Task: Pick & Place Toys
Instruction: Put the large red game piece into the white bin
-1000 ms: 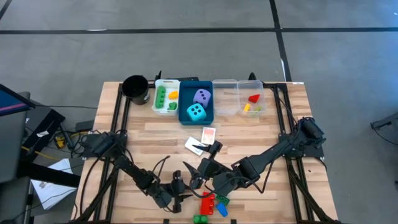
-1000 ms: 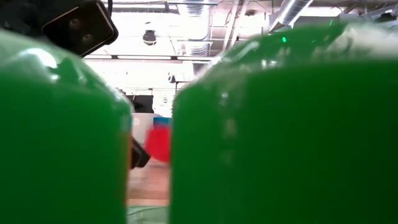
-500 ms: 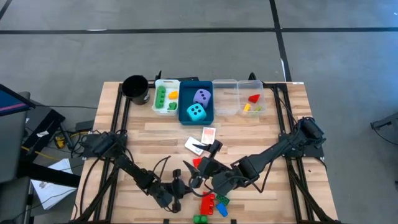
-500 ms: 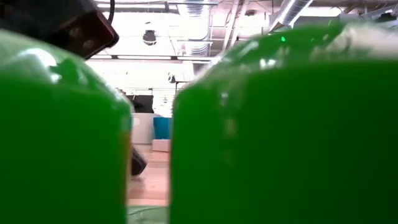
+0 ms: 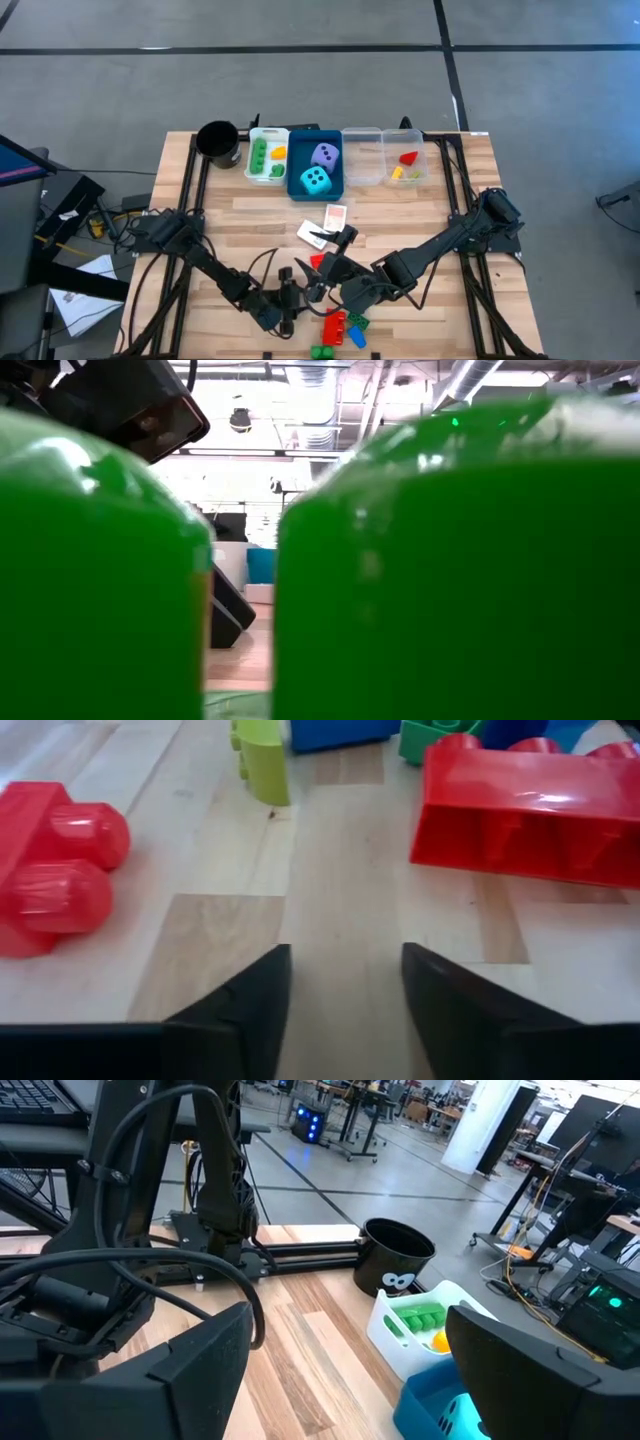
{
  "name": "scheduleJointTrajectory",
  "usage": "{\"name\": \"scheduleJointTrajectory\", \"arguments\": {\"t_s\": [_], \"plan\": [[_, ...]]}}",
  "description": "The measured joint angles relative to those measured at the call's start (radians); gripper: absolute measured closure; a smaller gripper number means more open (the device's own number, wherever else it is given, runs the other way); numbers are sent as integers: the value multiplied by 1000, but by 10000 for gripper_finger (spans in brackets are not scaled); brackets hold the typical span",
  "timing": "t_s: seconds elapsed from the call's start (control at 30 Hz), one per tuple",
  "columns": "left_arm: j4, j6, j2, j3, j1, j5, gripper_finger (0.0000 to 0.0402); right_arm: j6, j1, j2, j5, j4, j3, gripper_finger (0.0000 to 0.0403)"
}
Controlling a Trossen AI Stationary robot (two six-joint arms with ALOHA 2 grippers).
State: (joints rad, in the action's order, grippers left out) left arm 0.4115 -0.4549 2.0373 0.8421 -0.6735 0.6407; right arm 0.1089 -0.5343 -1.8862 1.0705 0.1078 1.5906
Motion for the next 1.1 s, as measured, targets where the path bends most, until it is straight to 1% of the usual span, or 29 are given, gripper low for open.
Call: {"name": "scheduleJointTrajectory", "arguments": {"t_s": [0.1, 0.23, 0.37, 0.43, 0.5, 0.67, 0.73, 0.8, 0.9, 1.0, 1.1], "plan": [[-37, -21, 0, 1, 0, 33, 175, 0, 0, 0, 0, 0, 0, 76], [-55, -36, 1, 0, 3, 39, 136, 1, 0, 0, 0, 1, 0, 76], [-56, -23, 1, -1, 3, 44, 115, 8, 0, 0, 0, 5, 0, 76], [-29, -24, 2, -15, 4, 43, 110, 8, 0, 0, 0, 5, 0, 76], [69, -24, 4, -56, 5, 40, 108, 12, 0, 0, 0, 5, 0, 76], [463, 11, 11, -229, 2, 29, 108, 16, 0, 0, 0, 9, 0, 76], [593, 11, 11, -300, 2, 29, 108, 16, 0, 0, 0, 13, 0, 76], [687, 7, 11, -362, 3, 40, 108, 16, 0, 0, 0, 13, 0, 76], [764, -21, 11, -428, 10, 106, 108, 16, 0, 0, 0, 13, 0, 76], [773, -27, 11, -455, 24, 187, 108, 16, 5, 0, 0, 13, 0, 76], [775, -21, 11, -454, 57, 209, 108, 24, 7, 0, 0, 13, 0, 76]]}}
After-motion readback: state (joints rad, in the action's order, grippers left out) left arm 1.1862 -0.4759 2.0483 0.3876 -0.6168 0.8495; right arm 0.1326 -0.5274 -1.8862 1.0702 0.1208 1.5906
